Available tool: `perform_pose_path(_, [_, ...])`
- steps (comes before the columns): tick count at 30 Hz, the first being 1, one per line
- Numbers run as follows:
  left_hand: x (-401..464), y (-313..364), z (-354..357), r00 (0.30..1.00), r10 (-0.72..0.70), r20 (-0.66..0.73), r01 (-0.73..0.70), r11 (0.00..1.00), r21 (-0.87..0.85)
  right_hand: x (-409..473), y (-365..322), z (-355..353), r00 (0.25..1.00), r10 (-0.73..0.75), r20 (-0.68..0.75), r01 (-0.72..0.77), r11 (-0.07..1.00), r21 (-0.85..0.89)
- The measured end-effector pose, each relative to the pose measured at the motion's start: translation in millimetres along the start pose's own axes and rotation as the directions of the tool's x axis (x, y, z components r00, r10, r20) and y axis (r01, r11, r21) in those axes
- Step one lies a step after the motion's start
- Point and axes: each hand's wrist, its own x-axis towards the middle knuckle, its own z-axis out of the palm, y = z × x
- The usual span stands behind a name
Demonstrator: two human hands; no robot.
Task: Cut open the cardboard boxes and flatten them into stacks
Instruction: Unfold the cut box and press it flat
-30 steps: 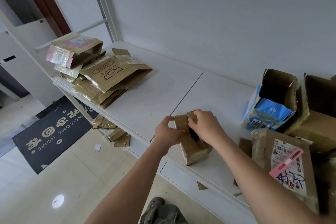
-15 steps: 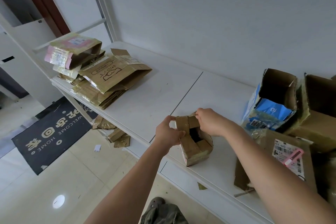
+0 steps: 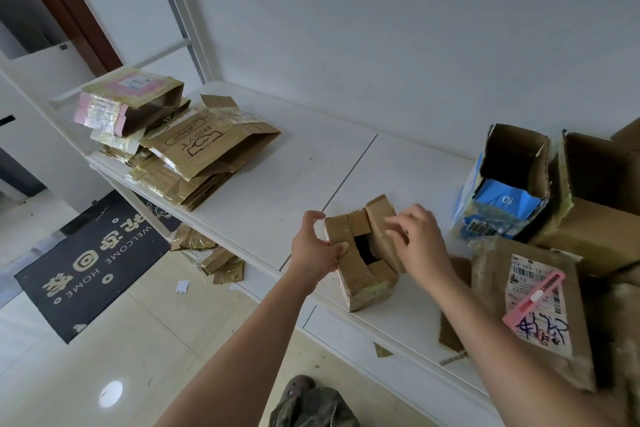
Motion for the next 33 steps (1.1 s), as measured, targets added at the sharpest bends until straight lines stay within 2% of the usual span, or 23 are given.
perform_pose_path(2, [0, -1, 1, 1.000, 0.013, -0.013, -0.013, 1.000, 0.010, -13, -1, 1, 0.995, -0.031, 0.093, 0.027, 0.999, 0.047])
perform_pose_path(7, [-1, 1, 15, 0.993, 0.093, -0.071, -0.076, 0.974, 0.213, -37, 7, -9, 0.941, 0.100, 0.324, -0.216, 0.913, 0.345])
perform_pose_path(11, [-9, 14, 30, 0.985, 0.142, -0.094, -0.081, 0.877, 0.473, -37, 8, -11, 0.928, 0.125, 0.350, -0.269, 0.876, 0.400])
perform_pose_path(14, [-9, 16, 34, 0.986, 0.129, -0.104, -0.053, 0.841, 0.539, -36, 7, -10, 0.929, 0.125, 0.349, -0.268, 0.877, 0.398])
perform_pose_path(20, [-8, 20, 24, 0.999, 0.023, -0.047, -0.005, 0.930, 0.368, -35, 8, -6, 0.930, 0.119, 0.349, -0.271, 0.862, 0.428])
perform_pose_path(24, [-7, 17, 11, 0.997, -0.083, -0.001, 0.083, 0.996, 0.040, -36, 14, -9, 0.928, 0.120, 0.352, -0.272, 0.864, 0.424])
perform_pose_path(28, [-11, 10, 2, 0.997, -0.069, 0.032, 0.072, 0.994, -0.080, -38, 11, -10, 0.925, 0.126, 0.359, -0.277, 0.869, 0.409])
perform_pose_path(31, [-15, 17, -2, 0.995, -0.030, 0.092, 0.036, 0.997, -0.068, -34, 5, -15, 0.929, 0.136, 0.345, -0.230, 0.942, 0.246])
perform_pose_path(33, [-18, 27, -1, 0.993, 0.045, 0.111, -0.047, 0.999, 0.020, -28, -3, -23, 0.963, 0.128, 0.236, -0.125, 0.992, -0.029])
